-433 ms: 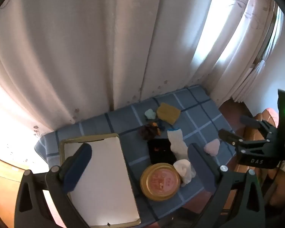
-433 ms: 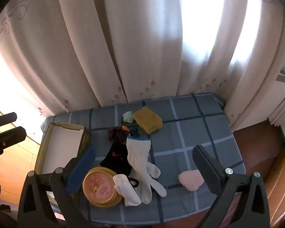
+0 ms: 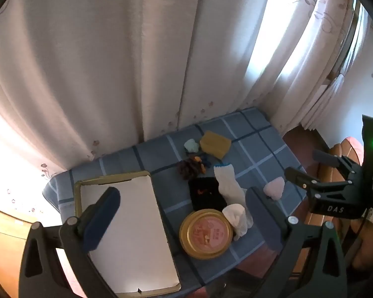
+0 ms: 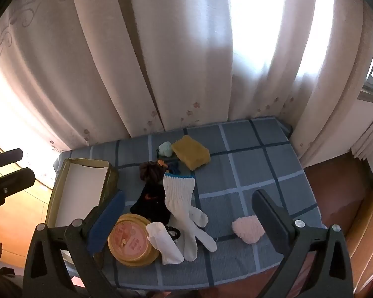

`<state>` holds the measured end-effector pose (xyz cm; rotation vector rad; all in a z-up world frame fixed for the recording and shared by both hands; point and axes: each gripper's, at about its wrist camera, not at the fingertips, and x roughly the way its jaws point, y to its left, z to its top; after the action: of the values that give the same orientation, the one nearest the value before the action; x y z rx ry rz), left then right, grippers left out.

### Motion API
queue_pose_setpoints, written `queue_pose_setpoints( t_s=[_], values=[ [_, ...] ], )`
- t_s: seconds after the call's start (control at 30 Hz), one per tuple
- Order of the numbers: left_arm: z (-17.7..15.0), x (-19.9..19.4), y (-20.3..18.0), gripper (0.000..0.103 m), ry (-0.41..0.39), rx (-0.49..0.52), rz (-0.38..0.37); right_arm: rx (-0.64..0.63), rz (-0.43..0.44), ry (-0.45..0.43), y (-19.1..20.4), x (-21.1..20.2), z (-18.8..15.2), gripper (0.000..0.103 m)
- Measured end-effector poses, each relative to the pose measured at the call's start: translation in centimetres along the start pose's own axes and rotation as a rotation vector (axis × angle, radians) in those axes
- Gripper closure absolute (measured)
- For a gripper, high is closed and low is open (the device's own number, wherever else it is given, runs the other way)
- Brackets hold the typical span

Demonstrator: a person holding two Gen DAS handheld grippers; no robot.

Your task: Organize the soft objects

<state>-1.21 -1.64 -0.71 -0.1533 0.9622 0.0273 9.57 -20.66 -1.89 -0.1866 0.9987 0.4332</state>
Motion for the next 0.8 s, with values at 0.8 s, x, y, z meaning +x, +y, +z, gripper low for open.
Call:
queue_pose_setpoints(
  t_s=[0.8],
  values=[
    [0.6,-0.4,-0.4,0.001,0.012,0.009,-0.01,0.014,0.006,0.002,-0.5,-1.0,-0.2,0.001]
  ],
)
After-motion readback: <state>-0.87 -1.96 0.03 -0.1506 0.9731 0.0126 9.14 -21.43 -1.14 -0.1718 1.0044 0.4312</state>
